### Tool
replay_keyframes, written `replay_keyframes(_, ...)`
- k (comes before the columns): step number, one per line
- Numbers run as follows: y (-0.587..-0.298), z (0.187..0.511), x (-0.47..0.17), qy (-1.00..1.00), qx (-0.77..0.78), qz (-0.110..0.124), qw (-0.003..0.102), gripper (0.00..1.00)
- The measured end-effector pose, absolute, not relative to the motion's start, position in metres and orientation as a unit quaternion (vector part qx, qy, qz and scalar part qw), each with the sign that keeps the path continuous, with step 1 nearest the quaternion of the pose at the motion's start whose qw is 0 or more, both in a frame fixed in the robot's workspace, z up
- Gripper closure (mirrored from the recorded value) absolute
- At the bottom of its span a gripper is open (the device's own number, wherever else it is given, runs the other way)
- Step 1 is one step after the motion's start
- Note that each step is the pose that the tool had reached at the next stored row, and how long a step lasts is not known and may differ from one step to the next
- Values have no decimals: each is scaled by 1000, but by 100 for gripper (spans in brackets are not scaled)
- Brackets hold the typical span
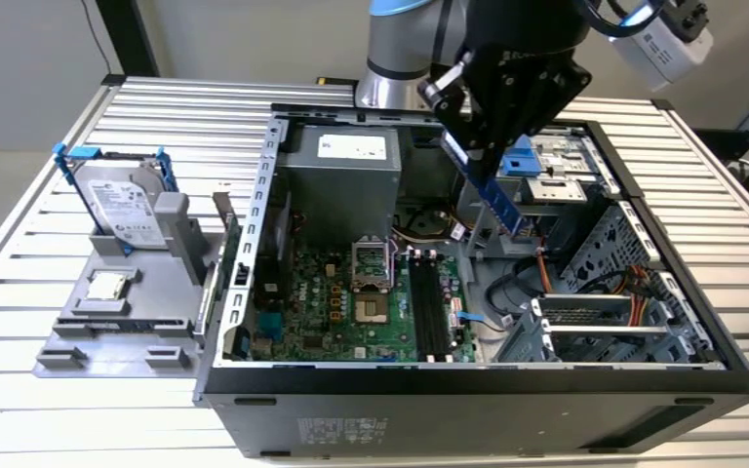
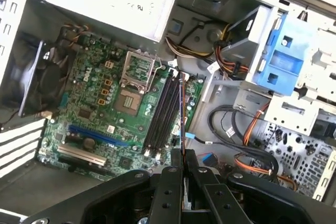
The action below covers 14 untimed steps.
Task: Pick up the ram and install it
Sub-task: 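Insert the ram into the slot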
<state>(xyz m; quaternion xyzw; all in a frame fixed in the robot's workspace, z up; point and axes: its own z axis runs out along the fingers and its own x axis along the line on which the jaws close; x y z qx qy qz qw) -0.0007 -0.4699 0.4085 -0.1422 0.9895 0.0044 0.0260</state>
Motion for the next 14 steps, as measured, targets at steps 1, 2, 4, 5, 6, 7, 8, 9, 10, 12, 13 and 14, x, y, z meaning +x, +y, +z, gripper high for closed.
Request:
replay_keyframes(1, -470, 408, -1, 991, -134, 4, 26, 100)
replay_keyframes(2, -470, 408, -1, 992, -127, 4, 26, 100)
replay_keyframes(4, -470, 408, -1, 993, -113, 4, 26, 100)
replay_keyframes(5, -470, 408, -1, 994, -107, 3, 26, 100)
replay_keyframes(6, -470, 408, -1, 995, -101, 3, 26, 100)
replay_keyframes(7, -470, 408, -1, 995, -95, 3, 26, 100)
replay_keyframes(8, -470, 408, -1, 996, -88, 3, 26, 100)
replay_keyframes(9, -470, 408, -1, 996, -82, 3, 26, 100)
replay_keyframes(10, -470, 408, -1, 997, -76, 3, 26, 100)
replay_keyframes(12, -470, 408, -1, 998, -64, 2, 26, 100)
replay_keyframes(13, -470, 408, -1, 998, -58, 2, 26, 100)
replay_keyframes(14, -470, 408, -1, 998, -53, 2, 26, 100)
